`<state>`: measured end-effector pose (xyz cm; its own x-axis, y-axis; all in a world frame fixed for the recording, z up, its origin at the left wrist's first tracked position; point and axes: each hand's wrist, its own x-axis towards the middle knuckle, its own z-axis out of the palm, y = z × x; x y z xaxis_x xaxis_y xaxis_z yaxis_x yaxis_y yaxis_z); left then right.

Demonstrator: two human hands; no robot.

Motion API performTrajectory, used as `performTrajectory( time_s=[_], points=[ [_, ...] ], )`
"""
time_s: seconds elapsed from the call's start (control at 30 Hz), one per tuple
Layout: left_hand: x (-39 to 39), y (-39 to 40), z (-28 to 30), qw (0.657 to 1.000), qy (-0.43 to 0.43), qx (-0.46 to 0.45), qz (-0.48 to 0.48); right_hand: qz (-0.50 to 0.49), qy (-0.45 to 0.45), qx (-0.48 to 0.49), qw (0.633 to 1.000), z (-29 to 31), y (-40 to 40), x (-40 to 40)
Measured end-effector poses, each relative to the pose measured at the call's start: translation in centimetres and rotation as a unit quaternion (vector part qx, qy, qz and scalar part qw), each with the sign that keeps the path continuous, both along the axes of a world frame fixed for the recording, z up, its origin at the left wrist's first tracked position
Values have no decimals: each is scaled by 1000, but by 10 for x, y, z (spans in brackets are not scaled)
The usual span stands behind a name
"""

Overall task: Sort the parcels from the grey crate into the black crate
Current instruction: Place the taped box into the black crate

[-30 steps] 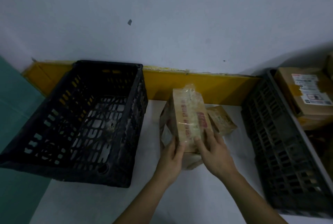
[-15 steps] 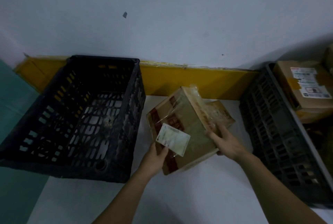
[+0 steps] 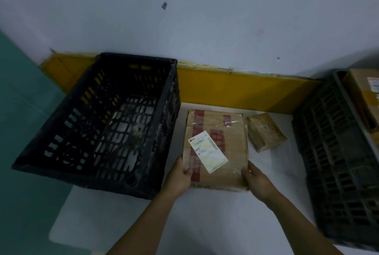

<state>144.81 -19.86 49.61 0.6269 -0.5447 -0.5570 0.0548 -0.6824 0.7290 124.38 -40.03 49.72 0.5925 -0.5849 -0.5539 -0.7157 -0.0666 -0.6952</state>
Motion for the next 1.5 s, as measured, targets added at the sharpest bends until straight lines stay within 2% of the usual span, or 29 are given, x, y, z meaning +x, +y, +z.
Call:
performTrajectory(
  time_s=[0.13,0.3,0.5,0.7,0.83,1.17,1.33,1.5],
  points=[
    [5,0,4,999,44,-3,9,-15,-1,22,1000,-6,-3,8],
    [0,-1,34,997,30,-62,21,-37,-79,18,996,16,1,0],
    [2,-9,107,988,-34,-151,21,-72,-160,-59,983,79,4,-1],
    [8,-10,167,978,-118,-173,-24,-16,-177,-152,972,145,4,-3],
    [12,-2,205,970,-166,-171,-54,35,-175,-178,968,178,1,0],
    [77,61,273,951,-238,-193,-32,110,-199,-225,947,250,28,77],
    [130,99,284,949,-233,-214,-16,142,-201,-229,942,275,61,127],
    [200,141,292,957,-224,-184,-19,147,-188,-221,946,280,107,187]
  ],
)
